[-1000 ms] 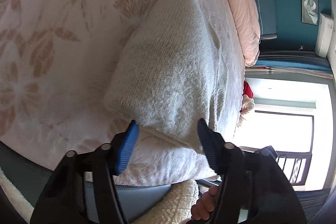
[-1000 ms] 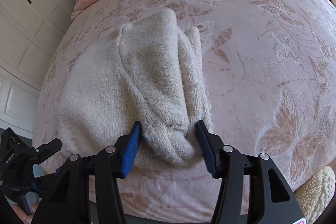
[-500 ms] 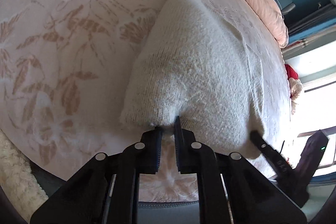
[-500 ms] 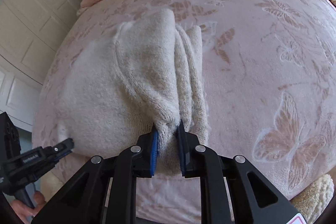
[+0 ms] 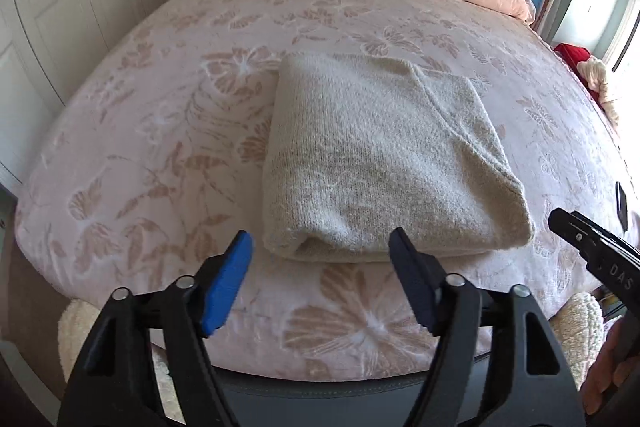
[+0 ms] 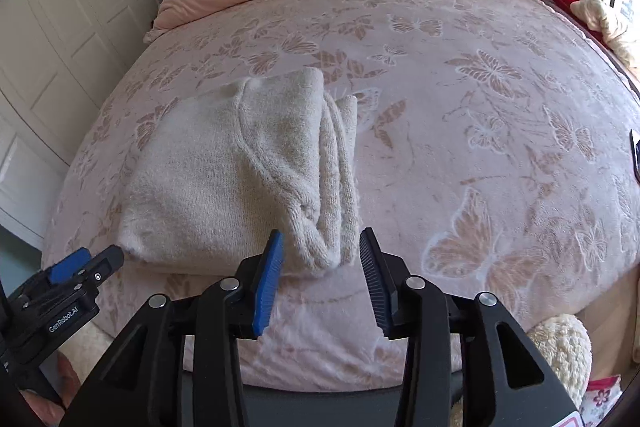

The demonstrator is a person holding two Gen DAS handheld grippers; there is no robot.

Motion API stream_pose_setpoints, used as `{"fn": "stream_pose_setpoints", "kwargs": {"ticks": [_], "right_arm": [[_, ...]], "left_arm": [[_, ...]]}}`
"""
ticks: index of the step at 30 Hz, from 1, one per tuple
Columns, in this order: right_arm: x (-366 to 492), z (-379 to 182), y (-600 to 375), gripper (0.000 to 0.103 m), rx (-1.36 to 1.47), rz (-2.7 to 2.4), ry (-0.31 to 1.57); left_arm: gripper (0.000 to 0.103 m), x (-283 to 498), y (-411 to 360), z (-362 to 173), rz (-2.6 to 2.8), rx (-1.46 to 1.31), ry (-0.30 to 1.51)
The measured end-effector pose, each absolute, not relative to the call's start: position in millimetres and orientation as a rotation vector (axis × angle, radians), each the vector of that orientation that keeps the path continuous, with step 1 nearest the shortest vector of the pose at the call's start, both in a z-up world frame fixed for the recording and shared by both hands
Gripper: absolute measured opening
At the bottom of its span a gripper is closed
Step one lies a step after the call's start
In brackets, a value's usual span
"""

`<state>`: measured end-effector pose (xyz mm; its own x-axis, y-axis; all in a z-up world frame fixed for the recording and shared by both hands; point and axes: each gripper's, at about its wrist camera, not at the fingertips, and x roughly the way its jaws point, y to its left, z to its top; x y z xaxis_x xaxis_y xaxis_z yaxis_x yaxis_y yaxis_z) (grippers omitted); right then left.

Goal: Fold small clothes

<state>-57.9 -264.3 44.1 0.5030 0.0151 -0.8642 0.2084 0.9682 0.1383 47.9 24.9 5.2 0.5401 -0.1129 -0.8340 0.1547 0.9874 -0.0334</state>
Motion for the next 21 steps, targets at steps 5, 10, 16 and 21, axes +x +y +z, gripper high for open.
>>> {"fn": "stream_pose_setpoints", "kwargs": {"ticks": [5,10,16,21], "right_arm": [[-85,35,-255,0.052,0.245,-0.153,1.042],[-96,36,-239,0.052,0.23,-0.137,1.038],[-101,38,-233,0.055,0.21,-0.132,1.022],[-105,36,-227,0.055,0.208,-0.123,1.027]], "left_arm": [[0.091,26,13,17,-0.123,0.132,0.907],[0.093,19,8,15,-0.094,0.13,0.901],[0.093,6,1,12,-0.069,0.172,0.873],[0.093,-2,-8,11,-0.077,0.199,0.852]]}}
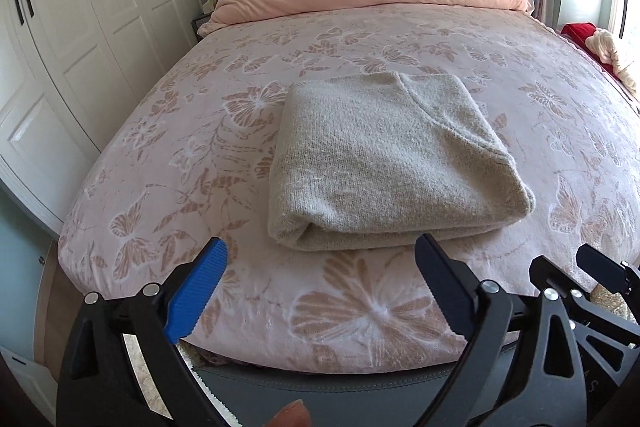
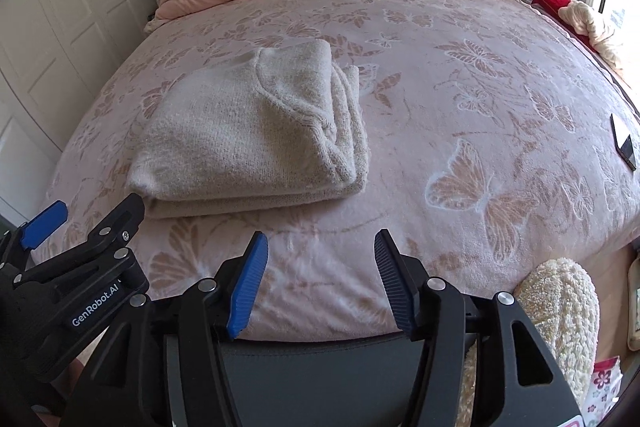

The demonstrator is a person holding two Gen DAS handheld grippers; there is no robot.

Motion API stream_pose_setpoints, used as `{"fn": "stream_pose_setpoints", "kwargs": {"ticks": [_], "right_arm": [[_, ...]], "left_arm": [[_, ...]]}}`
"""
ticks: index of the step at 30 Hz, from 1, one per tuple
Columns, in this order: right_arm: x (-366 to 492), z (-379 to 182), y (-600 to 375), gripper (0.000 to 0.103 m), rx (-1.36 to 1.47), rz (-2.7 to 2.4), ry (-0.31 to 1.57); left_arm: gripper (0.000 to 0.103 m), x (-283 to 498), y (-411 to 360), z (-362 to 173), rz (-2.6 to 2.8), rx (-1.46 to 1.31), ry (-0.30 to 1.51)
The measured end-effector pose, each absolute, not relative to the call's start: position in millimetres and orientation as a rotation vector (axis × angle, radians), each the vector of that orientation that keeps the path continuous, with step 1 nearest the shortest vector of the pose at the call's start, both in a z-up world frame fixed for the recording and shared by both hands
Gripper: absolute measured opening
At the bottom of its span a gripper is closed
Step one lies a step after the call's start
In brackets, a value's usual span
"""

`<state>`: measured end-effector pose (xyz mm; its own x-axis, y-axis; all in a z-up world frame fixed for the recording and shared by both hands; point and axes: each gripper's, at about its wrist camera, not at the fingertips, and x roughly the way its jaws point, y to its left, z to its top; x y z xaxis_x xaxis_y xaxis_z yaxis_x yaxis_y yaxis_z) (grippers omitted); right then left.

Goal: Fold small clothes

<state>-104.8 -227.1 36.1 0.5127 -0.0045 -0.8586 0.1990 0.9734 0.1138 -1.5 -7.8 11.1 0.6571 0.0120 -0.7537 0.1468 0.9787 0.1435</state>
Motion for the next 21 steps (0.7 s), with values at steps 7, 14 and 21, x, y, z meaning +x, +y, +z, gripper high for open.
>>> {"fn": "stream_pose_setpoints", "kwargs": {"ticks": [7,14,21], "right_arm": [[-108,40,-222,0.055,0.204,-0.127,1.01],[-110,39,-216,0.055,0.191,-0.13,1.016],[-110,38,-208,0.055,0.179,-0.133,1.015]], "left_arm": [[0.092,-4,-6,14,-0.051,0.168,0.839],[0.092,-4,-5,13,-0.034,0.196,0.851],[0.092,-3,1,8,-0.019,0.178,0.88]]}}
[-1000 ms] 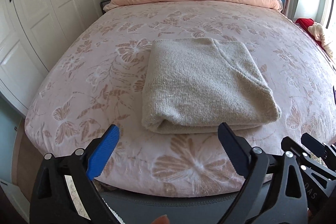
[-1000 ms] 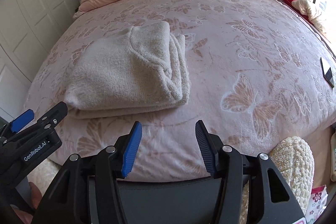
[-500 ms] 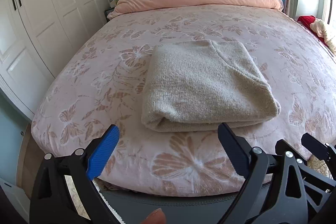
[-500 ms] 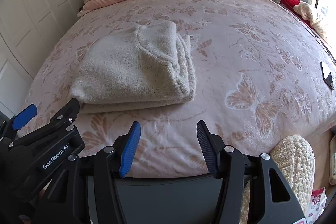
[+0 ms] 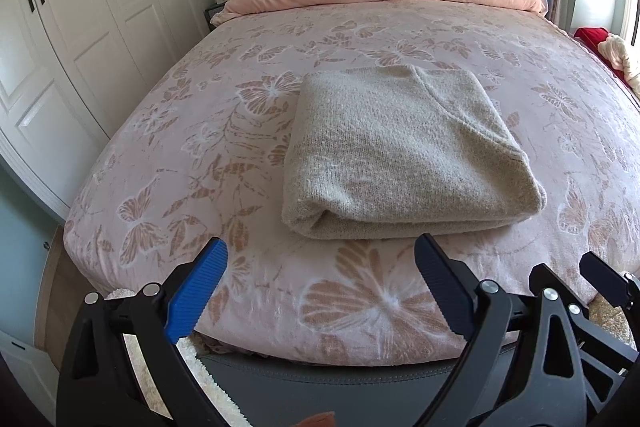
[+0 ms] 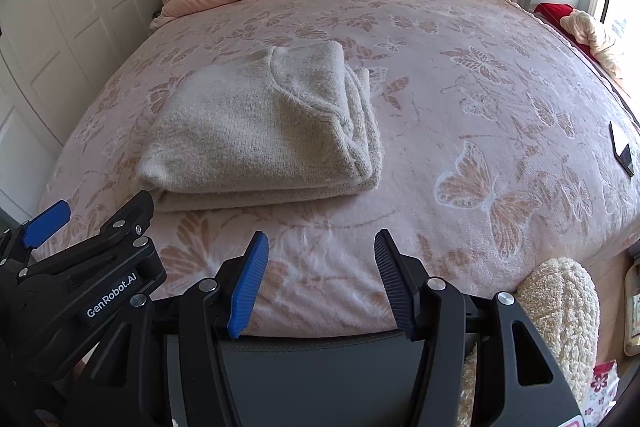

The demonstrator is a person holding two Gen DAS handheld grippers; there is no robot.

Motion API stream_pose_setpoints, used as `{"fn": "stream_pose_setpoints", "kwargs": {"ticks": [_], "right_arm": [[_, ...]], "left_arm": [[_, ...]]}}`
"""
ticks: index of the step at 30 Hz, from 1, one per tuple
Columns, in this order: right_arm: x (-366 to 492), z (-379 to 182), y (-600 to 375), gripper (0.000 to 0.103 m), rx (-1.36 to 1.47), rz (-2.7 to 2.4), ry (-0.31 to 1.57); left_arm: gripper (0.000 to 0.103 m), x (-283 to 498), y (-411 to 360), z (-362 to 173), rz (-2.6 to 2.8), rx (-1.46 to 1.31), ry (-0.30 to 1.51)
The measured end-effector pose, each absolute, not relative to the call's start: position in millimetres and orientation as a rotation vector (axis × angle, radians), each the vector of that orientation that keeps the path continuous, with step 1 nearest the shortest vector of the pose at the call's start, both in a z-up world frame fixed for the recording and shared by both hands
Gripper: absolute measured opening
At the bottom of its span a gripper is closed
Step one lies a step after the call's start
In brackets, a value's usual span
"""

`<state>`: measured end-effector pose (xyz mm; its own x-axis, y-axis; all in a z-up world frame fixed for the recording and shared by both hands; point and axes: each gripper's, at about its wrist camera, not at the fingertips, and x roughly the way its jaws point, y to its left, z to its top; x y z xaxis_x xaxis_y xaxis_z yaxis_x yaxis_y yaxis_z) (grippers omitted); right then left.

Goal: Fold small clothes

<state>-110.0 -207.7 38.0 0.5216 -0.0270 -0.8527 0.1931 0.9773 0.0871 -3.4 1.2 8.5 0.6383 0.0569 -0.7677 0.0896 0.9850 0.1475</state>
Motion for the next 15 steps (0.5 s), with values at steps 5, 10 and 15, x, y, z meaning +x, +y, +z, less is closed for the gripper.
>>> {"fn": "stream_pose_setpoints", "kwargs": {"ticks": [5,10,15], "right_arm": [[-109.9,36.2,-205.2,0.055,0.176,-0.134,1.019],[-110.0,35.4,-203.8,0.055,0.172,-0.139,1.024],[-109.5,32.9,-204.9,0.052,0.177,-0.143,1.033]], "left_arm": [[0.092,-5.1,1.3,7.8,0.0,0.201,0.861],[0.092,-6.5,2.1,6.2,-0.001,0.2,0.863],[0.092,-9.9,-0.2,3.8,0.005,0.215,0.859]]}}
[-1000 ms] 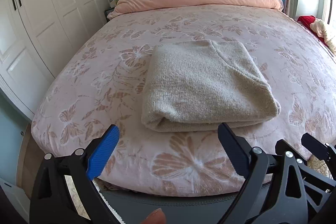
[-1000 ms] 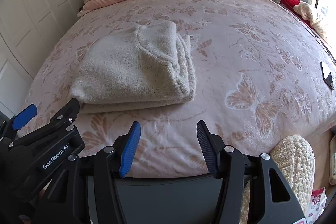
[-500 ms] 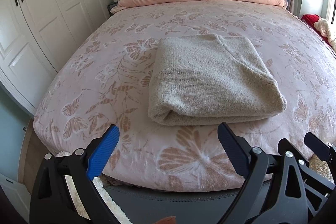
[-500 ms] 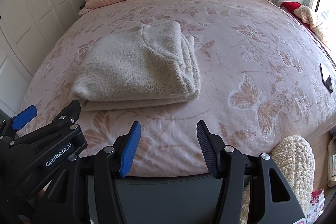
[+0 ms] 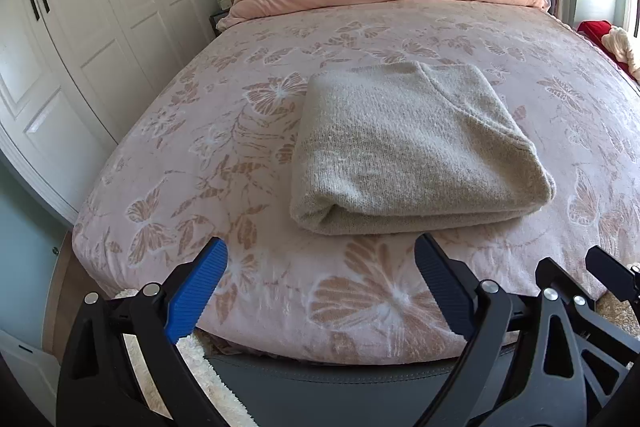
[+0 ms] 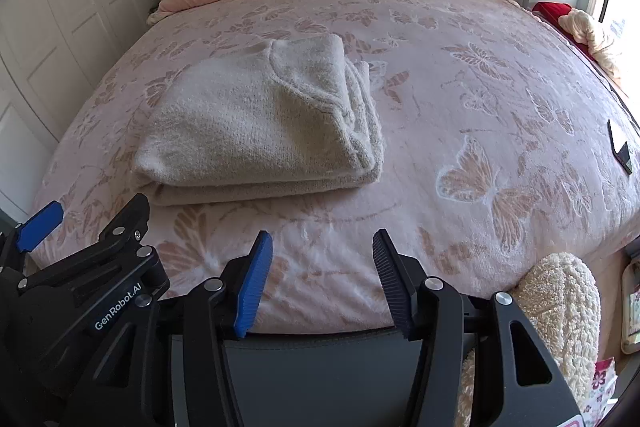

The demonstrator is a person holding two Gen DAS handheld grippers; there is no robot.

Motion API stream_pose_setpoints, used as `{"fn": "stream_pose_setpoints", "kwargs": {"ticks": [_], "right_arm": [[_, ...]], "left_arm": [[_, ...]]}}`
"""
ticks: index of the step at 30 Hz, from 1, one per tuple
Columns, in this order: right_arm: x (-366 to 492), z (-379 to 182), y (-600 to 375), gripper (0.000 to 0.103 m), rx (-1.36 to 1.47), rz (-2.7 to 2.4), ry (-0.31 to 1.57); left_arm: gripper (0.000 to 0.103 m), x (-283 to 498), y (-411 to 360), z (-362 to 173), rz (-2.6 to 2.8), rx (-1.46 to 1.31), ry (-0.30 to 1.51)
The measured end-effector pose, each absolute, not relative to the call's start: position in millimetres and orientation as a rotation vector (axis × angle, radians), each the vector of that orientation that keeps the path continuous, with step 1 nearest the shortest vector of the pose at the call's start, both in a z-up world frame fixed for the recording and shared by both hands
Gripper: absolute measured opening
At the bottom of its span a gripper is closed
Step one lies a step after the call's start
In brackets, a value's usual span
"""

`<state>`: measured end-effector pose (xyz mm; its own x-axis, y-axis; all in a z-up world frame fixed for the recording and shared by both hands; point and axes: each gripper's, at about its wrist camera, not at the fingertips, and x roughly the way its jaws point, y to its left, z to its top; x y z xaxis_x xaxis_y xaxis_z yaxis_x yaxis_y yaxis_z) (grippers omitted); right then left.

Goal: Fold small clothes

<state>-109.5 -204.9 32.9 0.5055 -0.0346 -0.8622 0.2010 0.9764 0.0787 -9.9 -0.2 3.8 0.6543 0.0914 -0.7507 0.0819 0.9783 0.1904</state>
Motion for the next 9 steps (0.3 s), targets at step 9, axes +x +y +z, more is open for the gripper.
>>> {"fn": "stream_pose_setpoints", "kwargs": {"ticks": [9], "right_arm": [[-110.0,32.4,-200.5,0.052,0.171,-0.143,1.036]], "left_arm": [[0.09,-7.7,5.1,1.7,0.004,0.177,0.889]]}}
